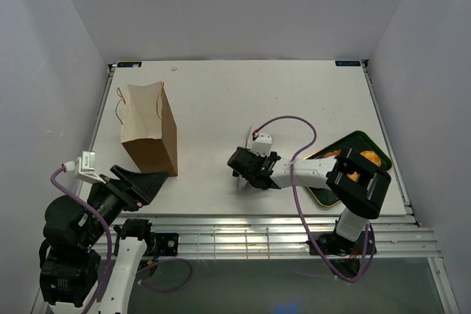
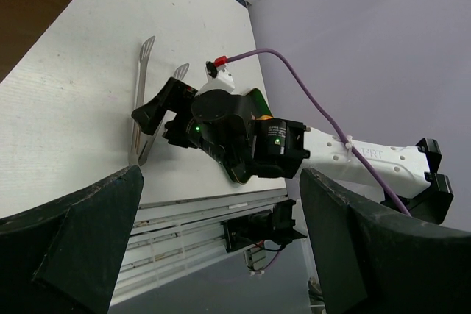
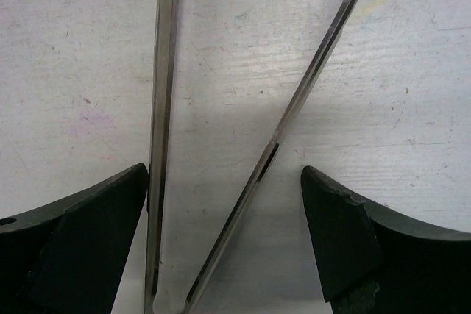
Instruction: Place the fake bread into the paper bag
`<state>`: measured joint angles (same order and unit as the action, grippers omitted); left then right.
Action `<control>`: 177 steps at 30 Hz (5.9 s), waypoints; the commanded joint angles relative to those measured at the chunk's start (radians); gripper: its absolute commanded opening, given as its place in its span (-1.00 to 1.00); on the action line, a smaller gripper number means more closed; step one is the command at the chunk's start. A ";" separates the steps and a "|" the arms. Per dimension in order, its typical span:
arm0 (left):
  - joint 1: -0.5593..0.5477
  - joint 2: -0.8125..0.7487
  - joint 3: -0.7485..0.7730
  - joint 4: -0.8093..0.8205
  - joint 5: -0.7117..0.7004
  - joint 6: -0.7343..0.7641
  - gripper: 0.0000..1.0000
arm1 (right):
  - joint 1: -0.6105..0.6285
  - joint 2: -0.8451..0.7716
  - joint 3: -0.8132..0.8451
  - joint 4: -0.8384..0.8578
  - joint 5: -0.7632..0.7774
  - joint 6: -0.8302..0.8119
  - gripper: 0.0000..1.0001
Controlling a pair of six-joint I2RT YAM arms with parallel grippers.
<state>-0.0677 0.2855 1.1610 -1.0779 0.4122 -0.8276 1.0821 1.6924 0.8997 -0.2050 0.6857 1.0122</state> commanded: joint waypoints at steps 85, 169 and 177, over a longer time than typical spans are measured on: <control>-0.009 0.744 0.704 -0.281 -0.059 0.051 0.79 | -0.440 -0.755 -0.327 -0.225 -0.715 -0.567 0.80; -0.009 0.733 0.884 -0.323 0.047 -0.013 0.81 | -0.539 -0.694 0.079 -0.300 -1.168 -0.333 -0.27; -0.009 0.653 0.764 -0.317 -0.157 0.076 0.81 | -0.767 -0.711 0.105 -0.408 -1.480 -0.291 -0.27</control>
<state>-0.0742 0.9463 1.9598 -1.3422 0.3538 -0.7929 0.3779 1.0031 0.9401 -0.5545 -0.5880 0.7052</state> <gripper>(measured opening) 0.906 0.369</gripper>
